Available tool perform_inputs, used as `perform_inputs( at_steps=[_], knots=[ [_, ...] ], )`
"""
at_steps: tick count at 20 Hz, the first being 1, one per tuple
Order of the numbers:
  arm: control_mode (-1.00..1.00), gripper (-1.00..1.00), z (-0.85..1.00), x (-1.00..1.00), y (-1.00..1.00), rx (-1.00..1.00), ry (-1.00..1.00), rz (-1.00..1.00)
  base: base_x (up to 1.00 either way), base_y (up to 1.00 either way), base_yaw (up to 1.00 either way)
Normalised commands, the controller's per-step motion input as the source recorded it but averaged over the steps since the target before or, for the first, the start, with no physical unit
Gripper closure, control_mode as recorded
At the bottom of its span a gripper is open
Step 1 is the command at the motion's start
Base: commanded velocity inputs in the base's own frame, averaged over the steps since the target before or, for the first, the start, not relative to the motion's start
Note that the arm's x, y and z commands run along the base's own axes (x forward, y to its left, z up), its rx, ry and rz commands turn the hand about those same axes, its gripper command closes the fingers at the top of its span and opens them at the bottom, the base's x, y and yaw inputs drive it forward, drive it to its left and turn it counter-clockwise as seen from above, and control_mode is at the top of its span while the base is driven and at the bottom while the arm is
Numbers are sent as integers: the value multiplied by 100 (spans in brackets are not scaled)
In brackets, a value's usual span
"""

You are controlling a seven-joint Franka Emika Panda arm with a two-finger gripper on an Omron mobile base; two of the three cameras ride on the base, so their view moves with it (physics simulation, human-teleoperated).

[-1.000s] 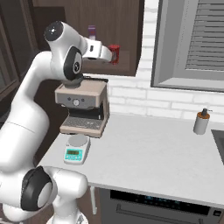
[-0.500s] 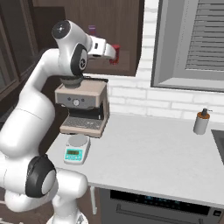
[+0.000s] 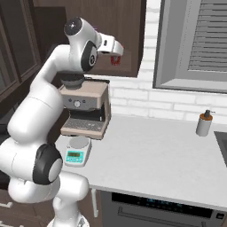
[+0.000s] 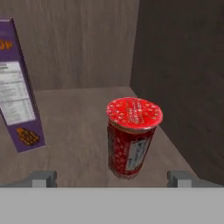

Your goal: Pick the yogurt and place it on the digital scale for weighing, and close the cabinet.

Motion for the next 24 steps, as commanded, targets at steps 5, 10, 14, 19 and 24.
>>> perform_inputs(
  at_steps=[5, 10, 14, 19, 24],
  knots=[
    [-100, -100, 4, 32, -8, 0, -1, 0, 0, 0, 0],
    [-100, -100, 0, 30, -11, 0, 0, 0, 0, 0, 0],
    [-100, -100, 0, 22, -13, 0, 0, 0, 0, 0, 0],
    [-100, -100, 0, 6, -18, 0, 0, 0, 0, 0, 0],
    [-100, -100, 0, 6, -24, 2, 0, 0, 0, 0, 0]
  ],
)
